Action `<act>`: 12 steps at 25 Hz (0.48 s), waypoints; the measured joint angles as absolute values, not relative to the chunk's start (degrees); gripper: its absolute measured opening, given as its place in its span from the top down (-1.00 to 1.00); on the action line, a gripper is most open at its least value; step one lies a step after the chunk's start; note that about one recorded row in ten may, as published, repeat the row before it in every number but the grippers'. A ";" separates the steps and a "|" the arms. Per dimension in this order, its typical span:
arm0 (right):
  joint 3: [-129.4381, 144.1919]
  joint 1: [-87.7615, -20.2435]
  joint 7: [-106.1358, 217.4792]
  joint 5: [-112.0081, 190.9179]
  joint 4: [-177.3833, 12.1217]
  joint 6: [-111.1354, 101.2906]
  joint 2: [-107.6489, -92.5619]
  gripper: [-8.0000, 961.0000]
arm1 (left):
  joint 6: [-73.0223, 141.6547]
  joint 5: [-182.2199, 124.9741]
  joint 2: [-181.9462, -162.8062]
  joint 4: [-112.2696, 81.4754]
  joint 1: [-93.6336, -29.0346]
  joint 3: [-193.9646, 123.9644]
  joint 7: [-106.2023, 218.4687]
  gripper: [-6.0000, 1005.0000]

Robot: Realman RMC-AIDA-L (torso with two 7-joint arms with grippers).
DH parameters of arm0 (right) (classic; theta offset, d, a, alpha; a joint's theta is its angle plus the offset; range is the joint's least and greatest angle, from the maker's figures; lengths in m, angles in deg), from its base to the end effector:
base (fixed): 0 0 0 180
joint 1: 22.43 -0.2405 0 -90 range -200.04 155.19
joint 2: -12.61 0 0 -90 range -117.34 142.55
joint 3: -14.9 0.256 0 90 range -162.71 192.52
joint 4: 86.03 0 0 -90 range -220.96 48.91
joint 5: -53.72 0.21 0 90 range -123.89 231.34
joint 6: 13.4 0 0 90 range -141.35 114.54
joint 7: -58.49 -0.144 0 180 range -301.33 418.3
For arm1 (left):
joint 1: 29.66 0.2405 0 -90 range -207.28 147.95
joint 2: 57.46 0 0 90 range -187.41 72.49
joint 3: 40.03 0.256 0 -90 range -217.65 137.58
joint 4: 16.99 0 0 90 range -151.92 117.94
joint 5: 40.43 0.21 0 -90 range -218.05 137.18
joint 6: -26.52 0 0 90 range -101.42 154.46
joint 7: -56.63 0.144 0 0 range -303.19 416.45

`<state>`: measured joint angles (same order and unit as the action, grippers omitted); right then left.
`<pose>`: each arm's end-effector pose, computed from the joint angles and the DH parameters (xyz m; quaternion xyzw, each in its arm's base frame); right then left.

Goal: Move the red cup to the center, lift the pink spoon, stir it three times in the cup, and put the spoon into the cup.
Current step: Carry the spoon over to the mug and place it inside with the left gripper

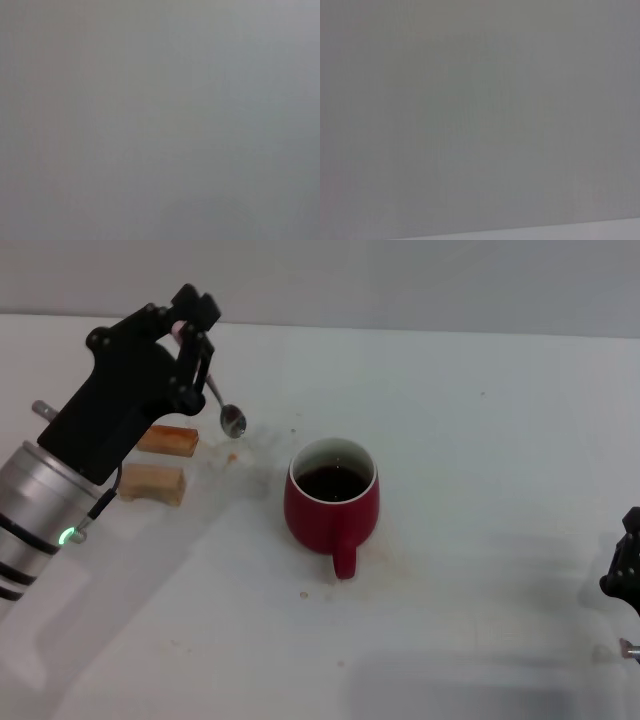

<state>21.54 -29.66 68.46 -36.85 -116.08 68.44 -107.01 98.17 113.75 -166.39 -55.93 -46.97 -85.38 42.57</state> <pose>0.3240 0.1974 -0.0706 -0.6506 0.3008 0.2963 0.6312 -0.2314 0.3068 -0.0121 -0.7682 -0.1000 -0.4654 0.4280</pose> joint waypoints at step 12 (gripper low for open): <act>22.22 -29.25 68.84 -33.68 -115.59 69.57 -106.89 0.98 | 90.97 124.90 -167.22 -64.38 -44.82 -91.20 38.25 0.71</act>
